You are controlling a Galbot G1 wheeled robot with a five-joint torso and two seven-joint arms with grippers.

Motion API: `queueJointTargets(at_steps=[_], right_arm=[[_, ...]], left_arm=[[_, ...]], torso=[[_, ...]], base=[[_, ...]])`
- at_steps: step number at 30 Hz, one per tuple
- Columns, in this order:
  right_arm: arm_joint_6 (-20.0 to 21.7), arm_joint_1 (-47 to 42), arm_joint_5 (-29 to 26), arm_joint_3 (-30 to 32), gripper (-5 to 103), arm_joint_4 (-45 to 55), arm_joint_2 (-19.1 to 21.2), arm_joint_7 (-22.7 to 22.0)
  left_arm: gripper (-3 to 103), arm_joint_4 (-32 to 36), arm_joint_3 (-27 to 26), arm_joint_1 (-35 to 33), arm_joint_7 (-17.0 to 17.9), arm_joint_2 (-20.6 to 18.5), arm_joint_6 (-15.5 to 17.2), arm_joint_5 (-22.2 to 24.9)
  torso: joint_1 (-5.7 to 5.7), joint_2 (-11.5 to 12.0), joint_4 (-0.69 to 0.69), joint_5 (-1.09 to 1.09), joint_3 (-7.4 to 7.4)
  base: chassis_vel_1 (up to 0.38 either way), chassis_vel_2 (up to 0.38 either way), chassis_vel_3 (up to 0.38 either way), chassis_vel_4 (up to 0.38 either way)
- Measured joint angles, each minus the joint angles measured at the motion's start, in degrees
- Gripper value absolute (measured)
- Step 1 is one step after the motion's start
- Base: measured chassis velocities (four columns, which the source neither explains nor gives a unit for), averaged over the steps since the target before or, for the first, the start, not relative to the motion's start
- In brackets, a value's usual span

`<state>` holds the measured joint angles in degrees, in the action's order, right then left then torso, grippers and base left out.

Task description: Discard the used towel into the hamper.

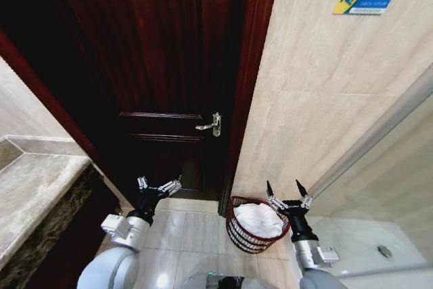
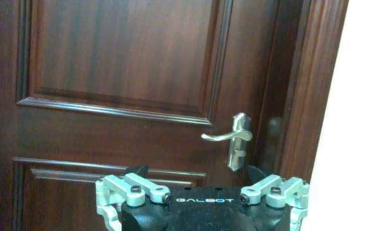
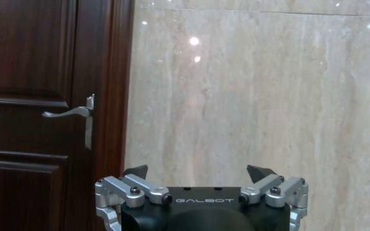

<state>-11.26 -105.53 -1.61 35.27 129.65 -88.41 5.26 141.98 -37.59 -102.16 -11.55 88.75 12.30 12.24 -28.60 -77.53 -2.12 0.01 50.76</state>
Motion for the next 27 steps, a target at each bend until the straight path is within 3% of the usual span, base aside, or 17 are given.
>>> queueJointTargets(at_steps=[27], right_arm=[[0.0,0.0,0.0,0.0,100,0.0,0.0,0.0]], left_arm=[[100,0.0,0.0,0.0,0.0,0.0,0.0,0.0]], torso=[[-0.01,0.0,0.0,-0.01,0.0]], base=[[-0.019,-0.017,0.016,0.015]])
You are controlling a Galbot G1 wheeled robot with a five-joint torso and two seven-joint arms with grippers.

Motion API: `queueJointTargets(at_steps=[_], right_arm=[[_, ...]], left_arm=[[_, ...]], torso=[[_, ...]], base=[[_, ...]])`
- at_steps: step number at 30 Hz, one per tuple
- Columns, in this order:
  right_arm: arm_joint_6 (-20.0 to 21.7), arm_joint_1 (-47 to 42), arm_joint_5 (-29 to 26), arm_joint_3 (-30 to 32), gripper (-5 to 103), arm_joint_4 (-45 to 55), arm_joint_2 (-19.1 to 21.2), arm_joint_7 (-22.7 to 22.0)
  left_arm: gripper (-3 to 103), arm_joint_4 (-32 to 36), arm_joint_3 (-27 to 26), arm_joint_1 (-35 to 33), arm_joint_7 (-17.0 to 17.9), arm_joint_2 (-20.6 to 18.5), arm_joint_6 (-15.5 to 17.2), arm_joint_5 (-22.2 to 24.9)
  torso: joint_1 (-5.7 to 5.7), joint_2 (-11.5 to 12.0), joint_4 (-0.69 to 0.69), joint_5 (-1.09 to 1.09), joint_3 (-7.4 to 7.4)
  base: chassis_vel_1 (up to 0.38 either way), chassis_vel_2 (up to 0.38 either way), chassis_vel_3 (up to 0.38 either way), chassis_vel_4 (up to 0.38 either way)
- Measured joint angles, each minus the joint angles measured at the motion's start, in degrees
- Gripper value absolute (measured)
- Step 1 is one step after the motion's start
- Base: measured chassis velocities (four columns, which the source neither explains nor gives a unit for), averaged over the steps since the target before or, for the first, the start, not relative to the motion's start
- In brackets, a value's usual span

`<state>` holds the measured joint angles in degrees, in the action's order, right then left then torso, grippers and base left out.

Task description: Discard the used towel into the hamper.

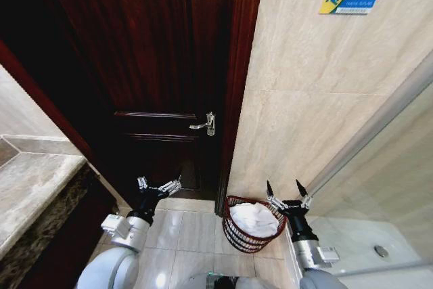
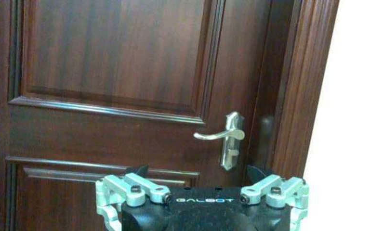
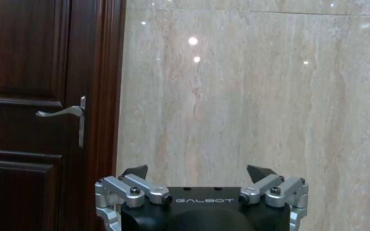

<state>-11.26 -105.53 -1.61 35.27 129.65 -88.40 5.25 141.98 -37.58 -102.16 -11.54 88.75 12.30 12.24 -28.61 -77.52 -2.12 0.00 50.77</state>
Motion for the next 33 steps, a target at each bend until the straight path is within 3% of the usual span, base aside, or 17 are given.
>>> queueJointTargets(at_steps=[33], right_arm=[[0.0,0.0,0.0,0.0,100,0.0,0.0,0.0]], left_arm=[[100,0.0,0.0,0.0,0.0,0.0,0.0,0.0]], torso=[[0.01,0.0,0.0,0.0,-0.01]], base=[[0.089,-0.082,-0.083,0.084]])
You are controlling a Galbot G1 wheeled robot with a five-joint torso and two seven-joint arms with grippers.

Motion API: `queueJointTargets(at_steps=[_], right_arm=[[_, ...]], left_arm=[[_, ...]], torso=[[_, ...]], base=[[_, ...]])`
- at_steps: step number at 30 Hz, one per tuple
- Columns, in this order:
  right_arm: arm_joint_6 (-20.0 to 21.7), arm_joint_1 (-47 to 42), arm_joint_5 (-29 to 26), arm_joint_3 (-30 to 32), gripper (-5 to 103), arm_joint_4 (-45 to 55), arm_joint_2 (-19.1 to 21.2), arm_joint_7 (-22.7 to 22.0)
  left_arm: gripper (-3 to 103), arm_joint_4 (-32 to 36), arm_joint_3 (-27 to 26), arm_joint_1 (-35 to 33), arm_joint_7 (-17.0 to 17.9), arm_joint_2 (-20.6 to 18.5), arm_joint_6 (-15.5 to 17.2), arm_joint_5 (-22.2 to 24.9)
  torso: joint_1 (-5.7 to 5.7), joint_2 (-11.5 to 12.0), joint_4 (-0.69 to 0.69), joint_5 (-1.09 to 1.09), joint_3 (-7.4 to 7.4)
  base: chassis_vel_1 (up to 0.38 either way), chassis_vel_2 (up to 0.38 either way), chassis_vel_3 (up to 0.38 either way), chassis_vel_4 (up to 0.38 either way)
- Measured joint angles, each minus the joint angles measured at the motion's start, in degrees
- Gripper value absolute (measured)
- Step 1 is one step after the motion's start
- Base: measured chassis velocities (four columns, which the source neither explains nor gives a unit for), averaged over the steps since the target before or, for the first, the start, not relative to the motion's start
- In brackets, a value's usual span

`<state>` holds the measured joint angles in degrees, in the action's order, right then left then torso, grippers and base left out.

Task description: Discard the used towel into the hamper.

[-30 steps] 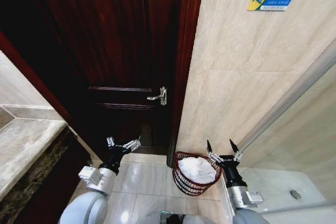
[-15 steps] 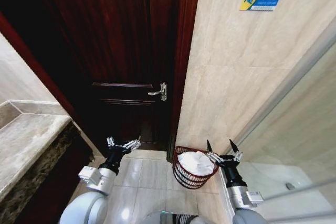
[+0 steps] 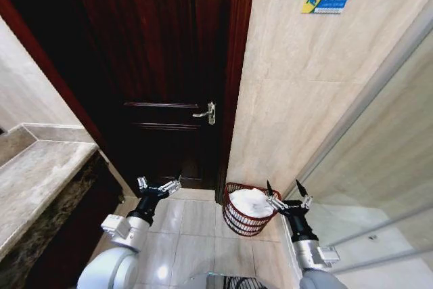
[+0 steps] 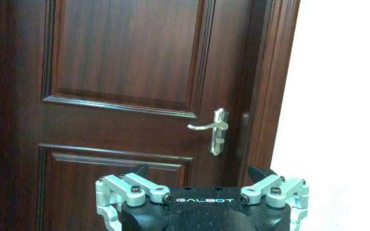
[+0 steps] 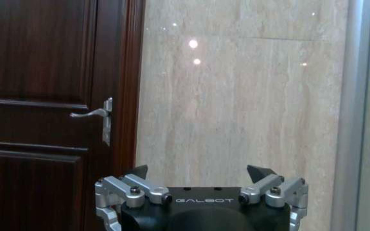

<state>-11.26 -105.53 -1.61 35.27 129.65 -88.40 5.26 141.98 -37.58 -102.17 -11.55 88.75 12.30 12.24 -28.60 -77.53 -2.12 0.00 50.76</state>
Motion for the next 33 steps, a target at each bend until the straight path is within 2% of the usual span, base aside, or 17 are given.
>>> queueJointTargets(at_steps=[33], right_arm=[[0.0,0.0,0.0,0.0,100,0.0,0.0,0.0]], left_arm=[[100,0.0,0.0,0.0,0.0,0.0,0.0,0.0]], torso=[[-0.01,0.0,0.0,0.0,0.0]], base=[[0.097,-0.097,-0.094,0.092]])
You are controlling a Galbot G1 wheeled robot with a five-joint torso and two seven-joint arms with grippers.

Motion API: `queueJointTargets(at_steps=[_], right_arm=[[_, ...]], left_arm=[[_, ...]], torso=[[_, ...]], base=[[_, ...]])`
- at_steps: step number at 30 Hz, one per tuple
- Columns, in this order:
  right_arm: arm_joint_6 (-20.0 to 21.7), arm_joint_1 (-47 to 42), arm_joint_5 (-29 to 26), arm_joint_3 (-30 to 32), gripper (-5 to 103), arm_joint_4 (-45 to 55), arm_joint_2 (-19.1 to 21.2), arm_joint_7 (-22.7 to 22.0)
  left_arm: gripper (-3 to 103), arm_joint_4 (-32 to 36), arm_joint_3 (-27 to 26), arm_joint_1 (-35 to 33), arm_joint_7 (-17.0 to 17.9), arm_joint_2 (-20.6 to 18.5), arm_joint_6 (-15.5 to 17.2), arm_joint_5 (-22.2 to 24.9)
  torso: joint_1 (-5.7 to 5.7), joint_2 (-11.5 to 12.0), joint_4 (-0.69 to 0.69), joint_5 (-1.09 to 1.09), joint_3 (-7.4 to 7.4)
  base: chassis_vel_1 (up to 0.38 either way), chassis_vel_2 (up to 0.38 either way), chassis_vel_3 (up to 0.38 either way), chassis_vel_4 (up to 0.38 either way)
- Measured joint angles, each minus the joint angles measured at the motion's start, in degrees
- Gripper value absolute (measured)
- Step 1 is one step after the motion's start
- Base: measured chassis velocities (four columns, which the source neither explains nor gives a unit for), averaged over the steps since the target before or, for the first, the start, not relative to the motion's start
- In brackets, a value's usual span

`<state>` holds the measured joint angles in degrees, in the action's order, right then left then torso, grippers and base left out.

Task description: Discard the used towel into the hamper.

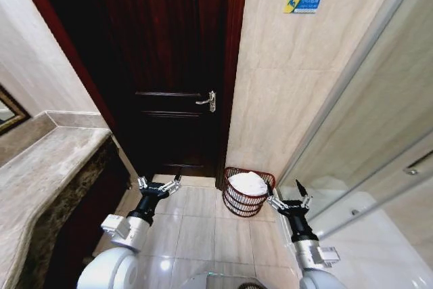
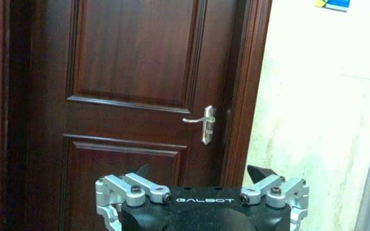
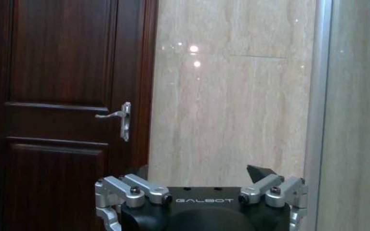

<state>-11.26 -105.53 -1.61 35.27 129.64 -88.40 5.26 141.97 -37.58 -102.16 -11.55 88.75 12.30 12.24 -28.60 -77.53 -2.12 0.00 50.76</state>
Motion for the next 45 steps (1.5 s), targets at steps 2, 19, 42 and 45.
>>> queueJointTargets(at_steps=[2,19,42,45], right_arm=[[0.0,0.0,0.0,0.0,100,0.0,0.0,0.0],[0.0,0.0,0.0,0.0,100,0.0,0.0,0.0],[0.0,0.0,0.0,0.0,100,0.0,0.0,0.0],[0.0,0.0,0.0,0.0,100,0.0,0.0,0.0]], left_arm=[[100,0.0,0.0,0.0,0.0,0.0,0.0,0.0],[100,0.0,0.0,0.0,0.0,0.0,0.0,0.0],[100,0.0,0.0,0.0,0.0,0.0,0.0,0.0],[100,0.0,0.0,0.0,0.0,0.0,0.0,0.0]], torso=[[0.0,0.0,0.0,0.0,0.0],[0.0,0.0,0.0,0.0,0.0],[-0.01,0.0,0.0,-0.01,0.0],[0.0,0.0,0.0,-0.01,0.0]], base=[[0.136,-0.106,-0.131,0.113],[0.109,-0.118,-0.112,0.116],[0.166,-0.044,-0.169,0.047],[0.083,-0.128,-0.07,0.12]])
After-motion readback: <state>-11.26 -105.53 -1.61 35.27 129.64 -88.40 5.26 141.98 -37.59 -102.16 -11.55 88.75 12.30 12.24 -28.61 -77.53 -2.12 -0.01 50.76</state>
